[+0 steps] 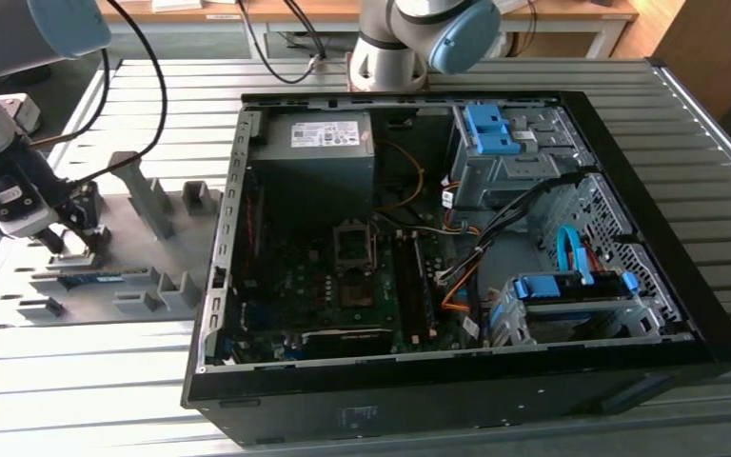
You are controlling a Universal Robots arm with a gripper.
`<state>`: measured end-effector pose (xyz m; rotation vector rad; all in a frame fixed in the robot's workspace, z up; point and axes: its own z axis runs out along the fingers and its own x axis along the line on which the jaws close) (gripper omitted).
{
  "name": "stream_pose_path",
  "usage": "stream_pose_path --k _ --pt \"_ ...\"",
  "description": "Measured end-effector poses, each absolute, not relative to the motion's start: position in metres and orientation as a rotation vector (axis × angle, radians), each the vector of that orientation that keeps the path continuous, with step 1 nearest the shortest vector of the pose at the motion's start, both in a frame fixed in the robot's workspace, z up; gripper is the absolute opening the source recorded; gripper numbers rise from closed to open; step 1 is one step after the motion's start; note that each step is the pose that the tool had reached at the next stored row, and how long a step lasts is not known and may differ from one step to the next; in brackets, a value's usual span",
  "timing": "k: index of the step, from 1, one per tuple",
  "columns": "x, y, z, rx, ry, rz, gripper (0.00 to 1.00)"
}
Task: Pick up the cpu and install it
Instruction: 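Pick up the cpu and move it towards the insertion slot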
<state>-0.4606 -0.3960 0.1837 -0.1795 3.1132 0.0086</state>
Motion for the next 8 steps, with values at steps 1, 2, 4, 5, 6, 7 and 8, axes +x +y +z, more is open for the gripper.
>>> stream_pose_path --k 1,2,4,5,6,7,8 --pt "-0.4605 -0.3960 0.1837 -0.180 3.113 0.009 0.47" --pt "-0.4606 -0.3960 0.1837 -0.180 3.113 0.009 0.47" --pt "-0.4606 -0.3960 0.1837 -0.180 3.113 0.009 0.47" --pt "-0.4605 -0.3960 0.1837 -0.180 3.113 0.009 0.47" --pt "-0.4606 -0.3960 0.1837 -0.180 3.113 0.009 0.47" --pt "-0.4606 -0.3959 0.1836 -0.180 3.113 0.009 0.47" --pt "-0.4605 -0.3960 0.1836 -0.180 3.113 0.009 0.47"
